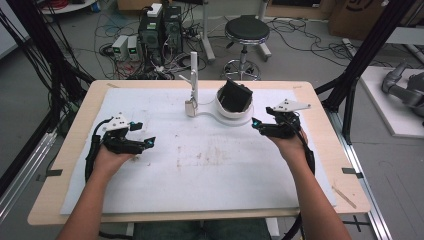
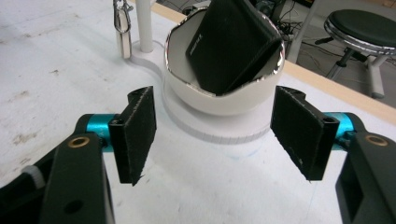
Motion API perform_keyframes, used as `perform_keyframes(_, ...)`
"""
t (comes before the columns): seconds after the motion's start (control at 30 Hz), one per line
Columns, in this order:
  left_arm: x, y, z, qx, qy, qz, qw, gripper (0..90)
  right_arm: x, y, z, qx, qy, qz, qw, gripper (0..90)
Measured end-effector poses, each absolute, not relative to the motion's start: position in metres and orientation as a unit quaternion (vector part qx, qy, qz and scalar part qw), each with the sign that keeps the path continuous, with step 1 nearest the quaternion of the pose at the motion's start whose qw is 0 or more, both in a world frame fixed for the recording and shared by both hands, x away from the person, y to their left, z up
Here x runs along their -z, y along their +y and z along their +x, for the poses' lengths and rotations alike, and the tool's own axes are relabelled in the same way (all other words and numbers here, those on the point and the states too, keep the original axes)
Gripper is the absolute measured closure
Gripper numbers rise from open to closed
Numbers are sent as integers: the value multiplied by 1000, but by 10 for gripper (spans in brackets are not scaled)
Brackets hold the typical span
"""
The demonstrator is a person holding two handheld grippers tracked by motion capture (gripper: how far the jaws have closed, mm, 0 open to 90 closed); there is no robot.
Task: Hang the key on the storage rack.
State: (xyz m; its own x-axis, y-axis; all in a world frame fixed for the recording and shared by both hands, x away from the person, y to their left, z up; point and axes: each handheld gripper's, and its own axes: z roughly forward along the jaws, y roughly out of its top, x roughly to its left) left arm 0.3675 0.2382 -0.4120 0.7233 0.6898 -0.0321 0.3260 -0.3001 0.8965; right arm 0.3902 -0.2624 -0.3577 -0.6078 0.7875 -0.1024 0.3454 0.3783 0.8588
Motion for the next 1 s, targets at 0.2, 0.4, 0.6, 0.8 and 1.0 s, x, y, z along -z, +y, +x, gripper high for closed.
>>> perform_keyframes(0.2, 412, 233, 368, -179, 320, 786, 498, 199, 375, -268, 376, -445, 786, 352, 245, 275)
perform_keyframes(0.4, 413, 231, 369, -178, 319, 788, 494, 199, 392, -270, 366, -452, 787, 352, 227, 223)
perform_keyframes(0.6, 412, 232, 367, -179, 318, 790, 493, 199, 394, -271, 364, -457, 783, 356, 226, 220)
perform_keyframes(0.8, 411, 236, 365, -182, 322, 786, 496, 199, 399, -269, 367, -447, 787, 361, 223, 220)
perform_keyframes(1.0, 411, 236, 365, -181, 321, 787, 495, 199, 400, -270, 368, -447, 787, 365, 220, 220)
